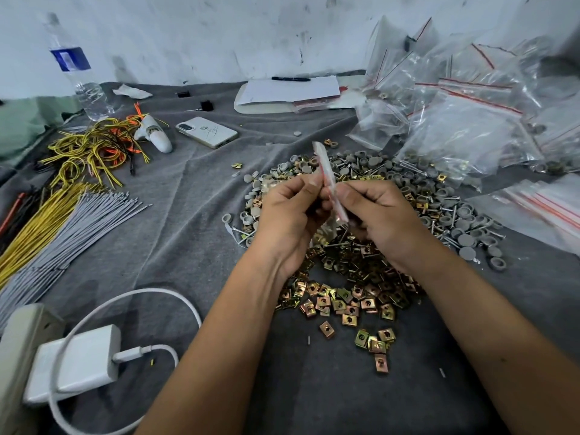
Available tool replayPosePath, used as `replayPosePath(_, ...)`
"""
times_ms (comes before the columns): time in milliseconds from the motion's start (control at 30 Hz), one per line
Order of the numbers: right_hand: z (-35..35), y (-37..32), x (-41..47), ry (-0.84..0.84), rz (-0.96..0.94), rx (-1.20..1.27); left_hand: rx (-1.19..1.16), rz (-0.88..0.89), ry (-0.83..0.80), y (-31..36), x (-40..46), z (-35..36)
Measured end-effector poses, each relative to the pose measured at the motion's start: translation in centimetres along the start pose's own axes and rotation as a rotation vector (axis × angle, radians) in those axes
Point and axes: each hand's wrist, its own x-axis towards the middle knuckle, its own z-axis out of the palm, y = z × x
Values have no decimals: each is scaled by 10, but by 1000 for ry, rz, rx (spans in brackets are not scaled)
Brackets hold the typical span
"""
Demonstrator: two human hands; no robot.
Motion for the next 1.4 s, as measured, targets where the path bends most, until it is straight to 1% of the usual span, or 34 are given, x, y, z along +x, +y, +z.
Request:
replayPosePath(100, 0, 1, 1, -11, 0, -75, 23, -7, -32, 0, -1, -1)
replayPosePath(233, -1, 0, 0, -77, -25, -161, 74, 6, 13, 2, 0, -3)
replayPosePath(333, -3, 0, 0, -96, 4, -110, 72, -5, -6, 5, -1, -5)
replayPosePath(433, -7, 1, 0, -121, 39, -138, 159, 4, -27, 6, -5, -7)
replayPosePath(500, -7, 3, 0, -92, 24, -237, 227, 36, 5, 5, -6, -6)
replayPosePath(533, -6, 4, 0, -29, -2, -320, 308, 92, 36, 4, -6, -6)
replayPosePath(567, -6, 5, 1, 58, -37, -405, 456, 191, 79, 3, -4, -7)
replayPosePath(633, -6, 6, 2, 199, -95, -467, 828, 444, 124, -2, -2, -9)
replayPosePath(667, -6, 4, 2, 218, -120, -453, 956, 530, 103, -5, -2, -7)
replayPosePath(733, -7, 4, 2, 206, -147, -466, 1054, 591, 36, -12, -3, -3)
replayPosePath(767, -7, 6, 3, 208, -129, -486, 1055, 596, 22, -15, -3, -2)
replayPosePath(833, -9, 9, 5, 219, -25, -451, 992, 569, 23, -17, -1, -2)
replayPosePath(900, -11, 10, 5, 196, 84, -290, 892, 501, 24, -16, -1, -3)
replayPosePath(967, -11, 8, 4, 174, 128, -129, 808, 448, 6, -15, -2, -3)
replayPosePath(1067, -12, 7, 6, 201, 157, -39, 723, 403, 16, -16, -5, -1)
replayPosePath(1167, -13, 7, 6, 249, 203, -47, 607, 314, 43, -14, -4, -3)
replayPosePath(1233, -14, 7, 6, 279, 228, -38, 657, 247, 74, -13, -3, -5)
replayPosePath(1300, -15, 6, 5, 299, 236, -75, 731, 169, 70, -12, -3, -7)
replayPosePath(1333, -15, 6, 5, 292, 239, -149, 764, 162, 58, -13, -4, -7)
replayPosePath(1400, -14, 5, 4, 274, 252, -355, 853, 260, 47, -16, -6, -5)
